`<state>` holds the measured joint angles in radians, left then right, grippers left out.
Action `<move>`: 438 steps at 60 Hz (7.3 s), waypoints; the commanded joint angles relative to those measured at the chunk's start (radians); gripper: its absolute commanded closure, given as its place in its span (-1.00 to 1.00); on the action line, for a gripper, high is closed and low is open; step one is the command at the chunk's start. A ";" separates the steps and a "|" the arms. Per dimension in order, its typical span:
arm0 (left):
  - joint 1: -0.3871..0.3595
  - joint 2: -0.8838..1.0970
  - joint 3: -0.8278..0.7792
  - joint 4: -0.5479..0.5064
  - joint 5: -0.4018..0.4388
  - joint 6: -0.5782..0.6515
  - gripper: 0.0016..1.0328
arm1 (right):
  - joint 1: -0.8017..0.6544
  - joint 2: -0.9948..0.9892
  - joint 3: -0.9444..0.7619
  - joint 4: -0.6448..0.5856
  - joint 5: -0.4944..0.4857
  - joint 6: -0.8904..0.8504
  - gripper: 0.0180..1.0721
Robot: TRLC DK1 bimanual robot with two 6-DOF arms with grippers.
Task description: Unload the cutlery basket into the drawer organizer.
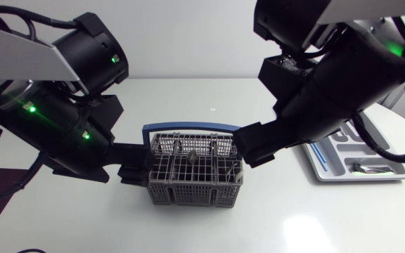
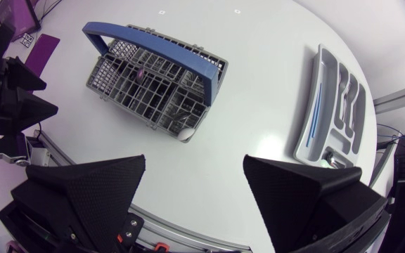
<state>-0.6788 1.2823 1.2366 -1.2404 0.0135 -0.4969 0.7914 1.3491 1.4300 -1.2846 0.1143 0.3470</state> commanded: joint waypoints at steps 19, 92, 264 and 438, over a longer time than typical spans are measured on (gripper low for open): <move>0.036 -0.012 -0.040 -0.002 -0.018 0.037 -0.90 | 0.026 0.084 0.050 -0.012 0.028 0.086 -0.90; 0.328 -0.155 -0.269 0.154 0.032 0.426 -0.90 | 0.134 0.479 0.236 0.160 -0.018 0.262 -0.81; 0.249 -0.270 -0.580 0.763 0.298 0.574 -0.89 | 0.066 0.214 -0.414 1.038 0.039 0.129 0.13; 0.202 -0.296 -0.605 0.785 0.298 0.563 -0.89 | -0.004 0.088 -0.542 1.050 -0.125 0.141 -0.70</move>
<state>-0.4683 0.9993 0.6514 -0.4690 0.3027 0.0540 0.7898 1.4418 0.9176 -0.2398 -0.0116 0.4858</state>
